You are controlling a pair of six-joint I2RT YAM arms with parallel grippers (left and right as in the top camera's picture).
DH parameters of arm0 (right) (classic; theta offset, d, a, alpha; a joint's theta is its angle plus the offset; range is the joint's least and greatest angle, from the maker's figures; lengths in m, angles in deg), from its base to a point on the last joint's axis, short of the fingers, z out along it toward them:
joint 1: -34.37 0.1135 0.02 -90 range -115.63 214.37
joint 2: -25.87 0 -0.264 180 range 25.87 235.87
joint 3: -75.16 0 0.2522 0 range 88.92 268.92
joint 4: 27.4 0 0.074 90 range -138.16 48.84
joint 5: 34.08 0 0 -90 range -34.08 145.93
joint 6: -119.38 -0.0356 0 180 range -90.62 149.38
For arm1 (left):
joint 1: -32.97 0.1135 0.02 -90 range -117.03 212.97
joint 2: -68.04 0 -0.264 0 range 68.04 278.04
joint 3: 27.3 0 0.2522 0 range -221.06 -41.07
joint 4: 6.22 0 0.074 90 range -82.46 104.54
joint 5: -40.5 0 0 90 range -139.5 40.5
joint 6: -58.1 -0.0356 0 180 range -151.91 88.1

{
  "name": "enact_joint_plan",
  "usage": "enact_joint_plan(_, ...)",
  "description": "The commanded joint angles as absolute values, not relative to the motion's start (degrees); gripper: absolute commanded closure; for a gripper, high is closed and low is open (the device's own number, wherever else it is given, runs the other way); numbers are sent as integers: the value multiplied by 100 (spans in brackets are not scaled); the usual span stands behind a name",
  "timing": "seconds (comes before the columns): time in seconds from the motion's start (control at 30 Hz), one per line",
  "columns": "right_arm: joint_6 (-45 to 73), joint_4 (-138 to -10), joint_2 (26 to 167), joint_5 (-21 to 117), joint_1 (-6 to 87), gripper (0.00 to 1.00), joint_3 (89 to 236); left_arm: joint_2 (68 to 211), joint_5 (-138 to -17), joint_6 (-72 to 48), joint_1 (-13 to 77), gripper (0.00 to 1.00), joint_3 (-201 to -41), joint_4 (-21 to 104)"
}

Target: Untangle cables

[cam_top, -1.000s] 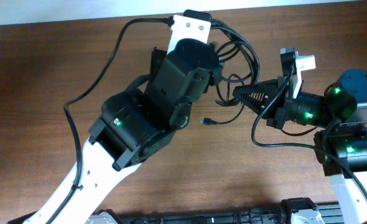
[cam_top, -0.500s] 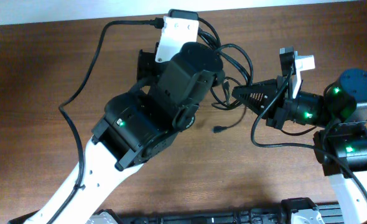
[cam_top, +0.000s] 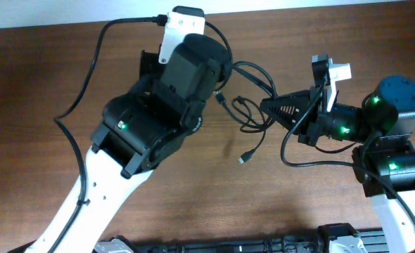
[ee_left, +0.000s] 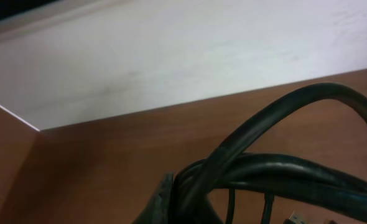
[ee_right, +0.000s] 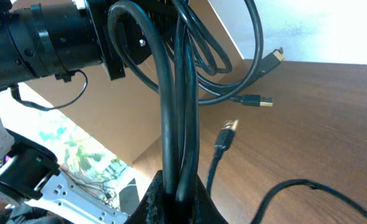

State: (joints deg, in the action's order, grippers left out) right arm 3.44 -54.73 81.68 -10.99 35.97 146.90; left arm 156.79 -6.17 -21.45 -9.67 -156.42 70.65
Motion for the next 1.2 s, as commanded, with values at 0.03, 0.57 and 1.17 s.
enact_joint_plan(0.03, 523, -5932, 8061, -1224, 3121, 96, 14701, 15546, 699, -1856, 48, 100, -15735, 7046)
enact_joint_plan(0.57, 1868, -8183, 8057, -1245, 1385, 96, 14701, 15546, 441, -1412, 319, 100, -15738, 7367)
enact_joint_plan(1.17, 2014, -8257, 8057, -1245, 1329, 81, 14701, 15546, -2820, -1421, 312, 100, -15735, 7492)
